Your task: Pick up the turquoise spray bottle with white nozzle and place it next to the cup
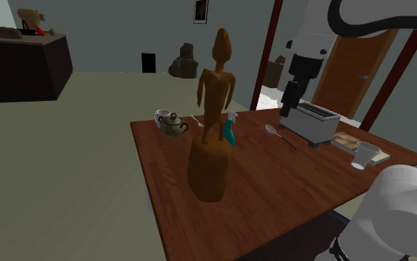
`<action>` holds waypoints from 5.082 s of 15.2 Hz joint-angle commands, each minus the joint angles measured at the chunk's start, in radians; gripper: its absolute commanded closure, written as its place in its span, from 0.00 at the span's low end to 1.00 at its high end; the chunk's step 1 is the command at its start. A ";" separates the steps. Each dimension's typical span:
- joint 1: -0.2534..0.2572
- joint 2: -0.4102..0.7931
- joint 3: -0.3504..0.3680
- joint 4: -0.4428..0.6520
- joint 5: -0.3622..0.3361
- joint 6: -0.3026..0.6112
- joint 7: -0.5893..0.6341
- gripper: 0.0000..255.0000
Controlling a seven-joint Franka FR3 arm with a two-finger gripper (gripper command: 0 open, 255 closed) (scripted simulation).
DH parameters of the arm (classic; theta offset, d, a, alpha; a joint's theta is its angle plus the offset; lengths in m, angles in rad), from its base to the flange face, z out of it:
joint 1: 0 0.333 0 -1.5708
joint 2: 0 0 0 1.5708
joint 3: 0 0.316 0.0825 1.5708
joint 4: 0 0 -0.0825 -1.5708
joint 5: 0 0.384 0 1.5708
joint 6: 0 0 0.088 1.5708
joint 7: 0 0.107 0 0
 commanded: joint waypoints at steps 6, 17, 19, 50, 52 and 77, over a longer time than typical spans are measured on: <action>-0.028 0.050 -0.018 -0.118 -0.012 0.249 0.044 0.00; -0.090 0.337 -0.062 -0.223 -0.036 0.817 0.139 0.00; -0.099 0.411 -0.070 -0.217 -0.037 0.916 0.156 0.00; -0.166 1.009 -0.072 0.021 0.119 1.458 0.144 1.00; -0.165 1.008 -0.072 0.021 0.119 1.458 0.144 1.00; -0.133 0.796 -0.114 0.085 0.035 1.182 0.204 1.00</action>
